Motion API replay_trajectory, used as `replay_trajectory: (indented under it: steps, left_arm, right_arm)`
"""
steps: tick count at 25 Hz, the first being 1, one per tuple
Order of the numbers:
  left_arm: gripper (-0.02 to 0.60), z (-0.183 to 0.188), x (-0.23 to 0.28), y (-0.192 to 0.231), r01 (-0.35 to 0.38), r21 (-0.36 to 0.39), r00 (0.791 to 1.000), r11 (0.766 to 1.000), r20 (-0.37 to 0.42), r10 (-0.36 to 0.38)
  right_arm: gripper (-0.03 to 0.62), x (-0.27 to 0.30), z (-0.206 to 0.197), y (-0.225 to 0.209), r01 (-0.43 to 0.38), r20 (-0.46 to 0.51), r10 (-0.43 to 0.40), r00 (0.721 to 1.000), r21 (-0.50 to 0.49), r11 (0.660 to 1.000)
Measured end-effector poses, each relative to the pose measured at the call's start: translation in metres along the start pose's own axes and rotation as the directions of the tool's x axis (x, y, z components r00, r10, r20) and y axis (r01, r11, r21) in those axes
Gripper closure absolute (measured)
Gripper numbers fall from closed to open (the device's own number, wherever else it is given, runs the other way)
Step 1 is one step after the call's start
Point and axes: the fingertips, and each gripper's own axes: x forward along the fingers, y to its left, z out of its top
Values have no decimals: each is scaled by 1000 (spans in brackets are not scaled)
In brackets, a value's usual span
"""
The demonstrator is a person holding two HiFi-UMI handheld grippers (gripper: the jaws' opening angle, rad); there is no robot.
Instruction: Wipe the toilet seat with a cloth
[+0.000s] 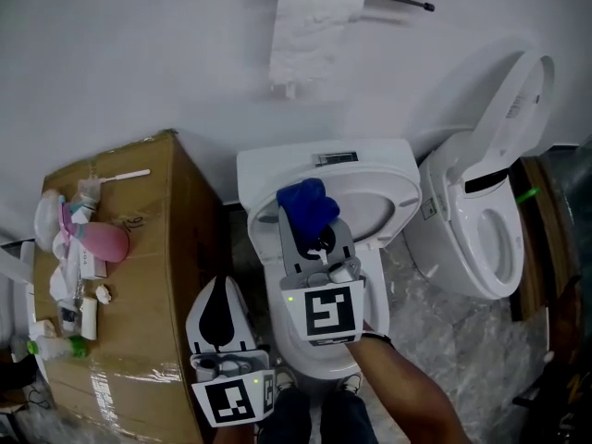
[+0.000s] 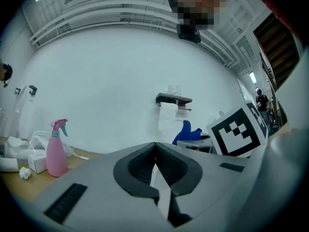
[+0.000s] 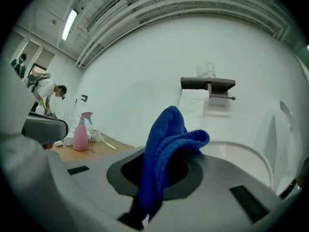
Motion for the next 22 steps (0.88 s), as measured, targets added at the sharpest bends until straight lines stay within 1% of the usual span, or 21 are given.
replay_trajectory:
  steps: [4,8,15,19,22]
  left_arm:
    - [566,-3,8,-21,18,0,1000,1000,-5,-18]
    - [566,-7,18,-44,40,0,999,999,-8,-40]
    - [566,-18,30,-89,77,2,997,997,-24,-77]
    - [566,-23,36,-109,89,6,996,996,-28,-88]
    - [566,-26,40,-122,93,9,995,996,-32,-93]
  right_arm:
    - [530,-11,0,-29,20,25,-21,999,22,1000]
    - [530,-24,-13,-69,75,8,-76,997,95,993]
    - [530,-44,-20,-121,111,35,-115,993,100,989]
    - [530,-57,-39,-147,139,-1,-140,990,135,981]
    - [530,-66,-50,-164,147,-6,-148,989,174,974]
